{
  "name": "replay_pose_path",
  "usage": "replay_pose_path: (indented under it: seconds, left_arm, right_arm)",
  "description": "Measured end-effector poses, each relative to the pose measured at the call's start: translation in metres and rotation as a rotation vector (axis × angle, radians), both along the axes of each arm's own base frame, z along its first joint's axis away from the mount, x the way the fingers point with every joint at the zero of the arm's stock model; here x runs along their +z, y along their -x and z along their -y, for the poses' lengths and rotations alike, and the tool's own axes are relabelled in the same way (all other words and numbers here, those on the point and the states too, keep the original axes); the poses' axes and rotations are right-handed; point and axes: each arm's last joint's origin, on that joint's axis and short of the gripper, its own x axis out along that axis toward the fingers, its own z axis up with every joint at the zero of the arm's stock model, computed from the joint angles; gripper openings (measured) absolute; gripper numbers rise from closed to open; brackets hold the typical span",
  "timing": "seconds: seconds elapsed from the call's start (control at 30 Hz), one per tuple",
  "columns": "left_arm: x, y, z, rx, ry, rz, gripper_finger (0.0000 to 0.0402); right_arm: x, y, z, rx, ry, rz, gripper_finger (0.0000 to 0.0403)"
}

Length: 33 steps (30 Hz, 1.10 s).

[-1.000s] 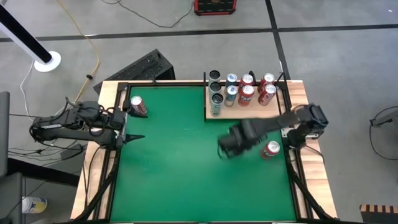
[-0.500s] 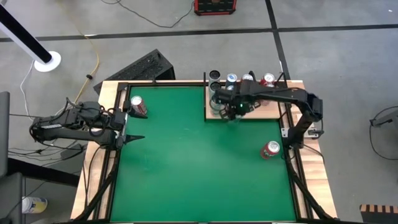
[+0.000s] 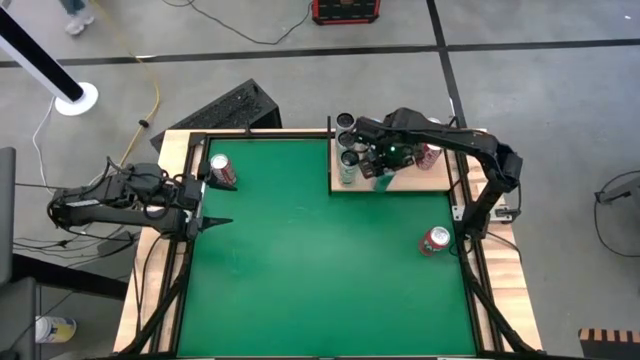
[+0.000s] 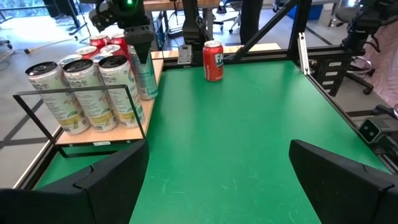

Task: Sort soda cans
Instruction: Put the blue soda can on the shelf align with the other blue soda cans

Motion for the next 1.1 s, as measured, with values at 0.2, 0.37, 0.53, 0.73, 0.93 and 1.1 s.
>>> replay_pose_path:
  seconds: [0.2,0.37,0.53,0.73,0.93,1.1]
  left_arm:
    - [0.000,0.000,0.000,0.003,-0.008,0.000,0.0373]
    - [0.000,0.000,0.000,0.004,-0.008,0.000,0.0373]
    - [-0.001,0.000,0.000,0.003,-0.007,-0.007,0.0373]
    - [-0.001,0.000,0.000,0.003,-0.007,-0.007,0.0373]
    - [-0.002,0.001,0.000,0.006,0.004,-0.021,0.0373]
    - [-0.004,0.001,0.000,0.006,0.008,-0.039,0.0373]
  right_arm:
    - [0.000,-0.002,0.002,0.012,0.013,0.020,0.0340]
    - [0.000,-0.004,0.005,0.009,0.041,0.041,0.0391]
    - [0.006,-0.005,0.005,0.034,0.052,0.052,0.0377]
    - [0.035,-0.006,0.000,0.063,0.075,0.088,0.0366]
    - [0.067,-0.004,-0.027,0.163,0.094,0.109,0.0365]
    - [0.068,0.009,-0.077,0.314,0.151,0.085,0.0343]
